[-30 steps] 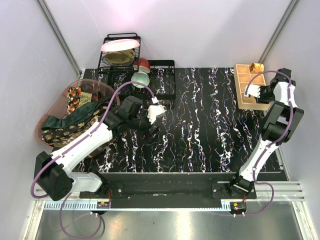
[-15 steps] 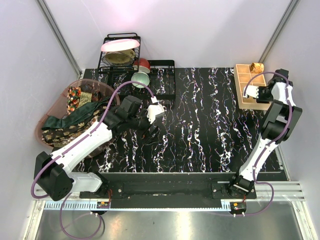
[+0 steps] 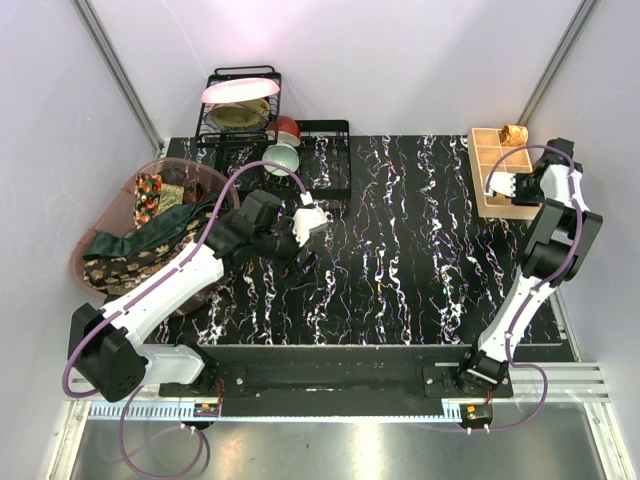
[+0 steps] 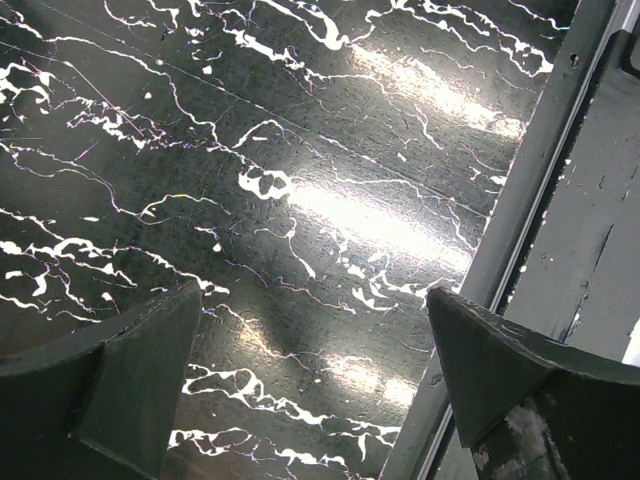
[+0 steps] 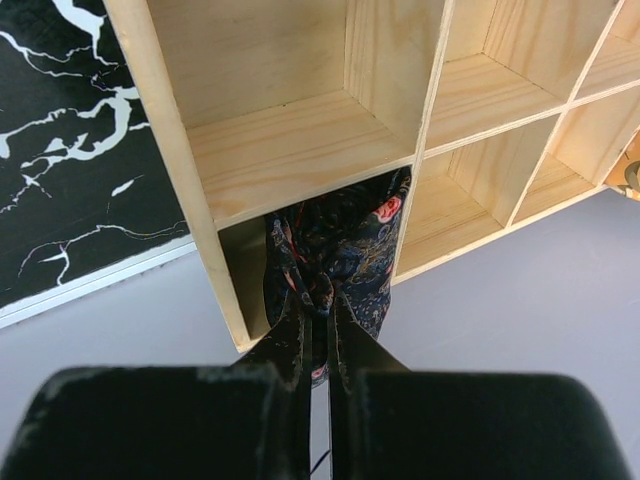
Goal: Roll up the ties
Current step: Place the tie in the storage box.
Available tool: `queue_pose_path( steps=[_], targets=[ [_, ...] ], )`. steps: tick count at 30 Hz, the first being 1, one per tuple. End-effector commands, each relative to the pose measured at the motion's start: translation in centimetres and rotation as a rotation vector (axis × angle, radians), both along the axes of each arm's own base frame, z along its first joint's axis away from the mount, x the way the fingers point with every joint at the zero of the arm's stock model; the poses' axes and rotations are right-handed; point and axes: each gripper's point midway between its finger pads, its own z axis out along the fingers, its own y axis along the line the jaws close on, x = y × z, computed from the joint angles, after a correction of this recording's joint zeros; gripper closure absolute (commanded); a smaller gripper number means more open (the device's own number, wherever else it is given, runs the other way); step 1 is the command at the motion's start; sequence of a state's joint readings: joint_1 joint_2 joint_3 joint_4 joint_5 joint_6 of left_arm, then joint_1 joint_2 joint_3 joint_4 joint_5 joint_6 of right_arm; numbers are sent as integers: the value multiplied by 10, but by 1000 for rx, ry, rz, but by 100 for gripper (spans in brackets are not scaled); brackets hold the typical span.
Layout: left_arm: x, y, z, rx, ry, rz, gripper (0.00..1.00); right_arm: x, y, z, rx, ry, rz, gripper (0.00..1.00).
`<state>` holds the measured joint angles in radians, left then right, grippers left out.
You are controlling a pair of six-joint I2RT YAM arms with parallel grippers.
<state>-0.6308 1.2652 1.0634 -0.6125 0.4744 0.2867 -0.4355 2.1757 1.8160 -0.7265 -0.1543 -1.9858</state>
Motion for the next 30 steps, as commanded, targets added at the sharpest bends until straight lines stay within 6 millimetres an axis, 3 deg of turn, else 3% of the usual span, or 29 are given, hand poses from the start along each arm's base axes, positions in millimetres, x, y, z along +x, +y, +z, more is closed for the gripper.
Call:
queue_pose_path(
  steps=[1, 17, 20, 23, 24, 25, 30],
  targets=[
    [-3, -5, 8, -43, 13, -20, 1, 26, 3, 8, -291, 41, 467, 100],
    [-4, -1, 7, -46, 19, -19, 1, 33, 9, -5, -305, 40, 496, 100],
    [-4, 0, 8, -46, 15, -16, 1, 33, 8, -5, -311, 36, 489, 96],
    [-5, 1, 8, -45, 16, -14, 1, 37, 7, -6, -321, 14, 480, 84],
    [-5, 2, 8, -43, 15, -11, 1, 40, 6, -3, -331, -9, 467, 73],
    [-4, 2, 7, -44, 15, -11, 1, 41, 6, -1, -331, -18, 467, 69],
    [-5, 1, 7, -49, 15, -15, 1, 42, 8, 9, -349, -32, 484, 59]
  ],
)
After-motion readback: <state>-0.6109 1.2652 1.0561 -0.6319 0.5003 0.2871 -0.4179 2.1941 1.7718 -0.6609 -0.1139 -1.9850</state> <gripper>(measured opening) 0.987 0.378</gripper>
